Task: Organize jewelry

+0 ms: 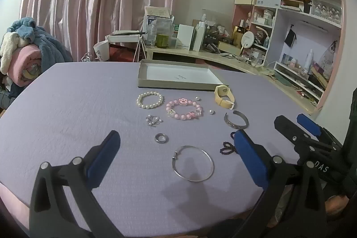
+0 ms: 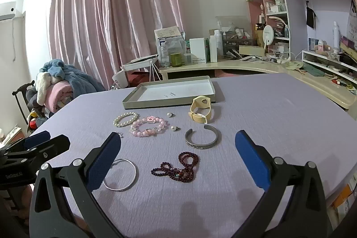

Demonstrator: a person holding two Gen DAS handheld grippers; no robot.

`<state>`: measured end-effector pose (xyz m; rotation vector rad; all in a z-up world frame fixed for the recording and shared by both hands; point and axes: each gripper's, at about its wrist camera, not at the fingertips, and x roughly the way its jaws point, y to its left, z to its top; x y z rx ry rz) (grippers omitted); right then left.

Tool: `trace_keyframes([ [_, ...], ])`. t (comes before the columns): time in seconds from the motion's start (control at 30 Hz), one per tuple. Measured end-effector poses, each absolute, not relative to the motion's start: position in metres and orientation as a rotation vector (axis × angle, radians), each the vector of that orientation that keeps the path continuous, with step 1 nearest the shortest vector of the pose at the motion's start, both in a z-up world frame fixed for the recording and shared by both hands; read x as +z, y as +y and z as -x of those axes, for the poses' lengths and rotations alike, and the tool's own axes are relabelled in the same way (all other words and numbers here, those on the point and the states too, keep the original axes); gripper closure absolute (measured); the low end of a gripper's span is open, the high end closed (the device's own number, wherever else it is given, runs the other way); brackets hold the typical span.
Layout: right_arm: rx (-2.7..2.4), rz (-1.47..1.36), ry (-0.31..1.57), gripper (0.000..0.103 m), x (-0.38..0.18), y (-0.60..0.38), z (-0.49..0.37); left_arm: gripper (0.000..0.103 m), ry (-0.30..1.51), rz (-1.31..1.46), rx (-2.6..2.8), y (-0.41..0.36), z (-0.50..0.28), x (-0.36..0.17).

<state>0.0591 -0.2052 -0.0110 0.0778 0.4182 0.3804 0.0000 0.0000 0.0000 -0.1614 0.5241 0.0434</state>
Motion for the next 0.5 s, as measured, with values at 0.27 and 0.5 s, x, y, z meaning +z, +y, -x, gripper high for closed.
trace_keyframes([
  [0.27,0.377,-0.078,0.421,0.001,-0.0113,-0.2073,-0.0606,0.002,0.522,0.170,0.039,0.0005,0.0002,0.0000],
  [0.5,0.379,-0.082,0.422,0.001,-0.0115,-0.2079,-0.0610,0.002,0.526,0.167,0.042,0.0006,-0.0001,0.0000],
])
